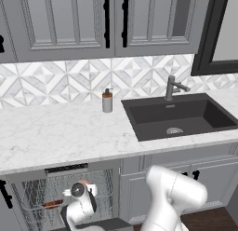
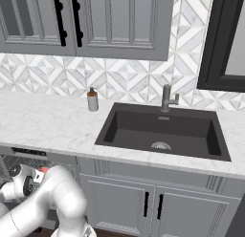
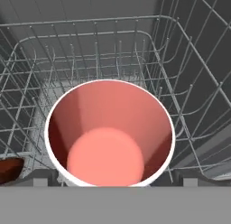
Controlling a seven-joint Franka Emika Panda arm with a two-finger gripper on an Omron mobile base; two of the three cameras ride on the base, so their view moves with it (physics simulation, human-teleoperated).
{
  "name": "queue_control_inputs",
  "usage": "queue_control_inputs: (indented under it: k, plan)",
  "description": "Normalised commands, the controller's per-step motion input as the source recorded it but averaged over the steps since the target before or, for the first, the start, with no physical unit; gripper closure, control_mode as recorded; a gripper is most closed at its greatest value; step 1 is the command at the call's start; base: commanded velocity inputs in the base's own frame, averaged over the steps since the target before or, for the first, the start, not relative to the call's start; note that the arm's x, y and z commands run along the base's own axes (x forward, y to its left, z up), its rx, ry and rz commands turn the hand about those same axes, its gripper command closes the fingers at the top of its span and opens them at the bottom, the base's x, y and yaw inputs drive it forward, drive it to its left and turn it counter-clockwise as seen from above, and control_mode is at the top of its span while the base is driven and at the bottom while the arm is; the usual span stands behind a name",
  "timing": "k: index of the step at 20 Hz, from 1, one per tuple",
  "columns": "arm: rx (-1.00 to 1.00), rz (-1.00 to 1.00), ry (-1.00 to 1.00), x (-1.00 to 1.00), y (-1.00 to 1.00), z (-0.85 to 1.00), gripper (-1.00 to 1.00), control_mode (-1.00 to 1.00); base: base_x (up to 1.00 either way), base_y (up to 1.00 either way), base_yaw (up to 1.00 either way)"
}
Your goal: Pick up the cup and bowl from the counter, place them in the dishwasher, and close the dishwasher door.
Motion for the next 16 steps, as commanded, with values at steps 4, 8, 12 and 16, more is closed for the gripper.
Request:
queue_control_inputs:
  k: [4,8,12,16]
  plan:
    - [0.0,0.0,0.04,0.32,0.05,0.04,-1.0,-1.0,0.0,0.0,0.0]
    - [0.0,0.0,0.04,-0.42,0.03,0.24,-1.0,-1.0,0.0,0.0,0.0]
    - [0.0,0.0,0.01,-0.54,0.18,0.57,-1.0,-1.0,0.0,0.0,0.0]
    - [0.0,0.0,0.06,-0.41,0.3,0.37,-1.0,-1.0,0.0,0.0,0.0]
